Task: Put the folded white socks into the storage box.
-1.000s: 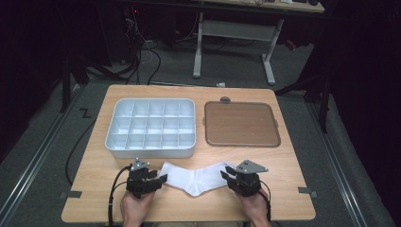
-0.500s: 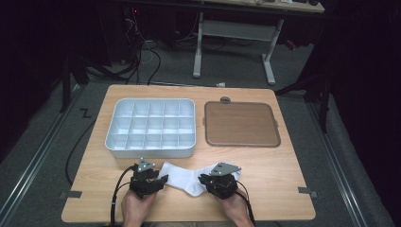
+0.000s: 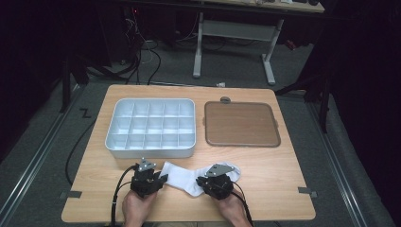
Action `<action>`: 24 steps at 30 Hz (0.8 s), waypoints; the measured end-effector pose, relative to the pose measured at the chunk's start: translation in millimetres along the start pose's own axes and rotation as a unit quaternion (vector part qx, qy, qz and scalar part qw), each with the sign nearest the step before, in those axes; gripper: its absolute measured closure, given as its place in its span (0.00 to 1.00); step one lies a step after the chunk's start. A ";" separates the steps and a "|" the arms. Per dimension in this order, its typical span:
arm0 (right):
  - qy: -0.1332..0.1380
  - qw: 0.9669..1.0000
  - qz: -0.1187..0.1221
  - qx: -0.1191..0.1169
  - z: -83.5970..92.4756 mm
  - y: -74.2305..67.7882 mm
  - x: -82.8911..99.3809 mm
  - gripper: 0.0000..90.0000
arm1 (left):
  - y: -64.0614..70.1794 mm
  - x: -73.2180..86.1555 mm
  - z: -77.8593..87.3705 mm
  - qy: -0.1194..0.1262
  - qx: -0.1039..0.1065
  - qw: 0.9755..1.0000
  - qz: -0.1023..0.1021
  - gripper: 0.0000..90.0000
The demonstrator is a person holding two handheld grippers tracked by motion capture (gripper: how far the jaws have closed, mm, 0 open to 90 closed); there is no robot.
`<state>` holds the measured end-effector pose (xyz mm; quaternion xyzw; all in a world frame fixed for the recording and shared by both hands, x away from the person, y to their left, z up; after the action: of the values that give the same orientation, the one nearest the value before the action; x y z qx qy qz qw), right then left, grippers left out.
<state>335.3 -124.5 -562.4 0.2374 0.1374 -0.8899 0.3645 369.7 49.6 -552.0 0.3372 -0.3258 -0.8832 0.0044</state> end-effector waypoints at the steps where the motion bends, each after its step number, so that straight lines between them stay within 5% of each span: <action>1: 0.005 1.000 0.000 0.000 -0.3 -0.2 0.5 0.93 | 0.0 0.0 0.0 0.000 0.000 1.000 0.000 0.79; 12: 0.004 1.000 0.014 0.008 -0.9 -1.5 0.8 0.92 | -1.2 -2.6 -0.4 -0.017 0.016 1.000 0.018 0.87; 15: 0.005 1.000 0.012 0.006 -0.8 -1.6 1.3 0.92 | -2.2 -6.4 1.9 -0.026 0.035 0.998 0.040 0.90; 24: 0.008 1.000 0.012 0.006 -0.9 -1.7 2.1 0.92 | 8.1 -17.1 13.2 -0.025 0.063 0.997 0.037 0.91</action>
<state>333.1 -124.2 -564.2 0.2479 0.1320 -0.8844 0.3727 373.2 54.6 -529.8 0.3027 -0.3931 -0.8682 0.0079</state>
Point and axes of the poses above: each handheld gripper's, and its own axes: z roughly backward along the jaws, x roughly out of its underside, y roughly to its right, the point moved 5 cm from there along -z, roughly forward along the jaws, and after that the axes turned 14 degrees about -y, right-handed, at the moved point
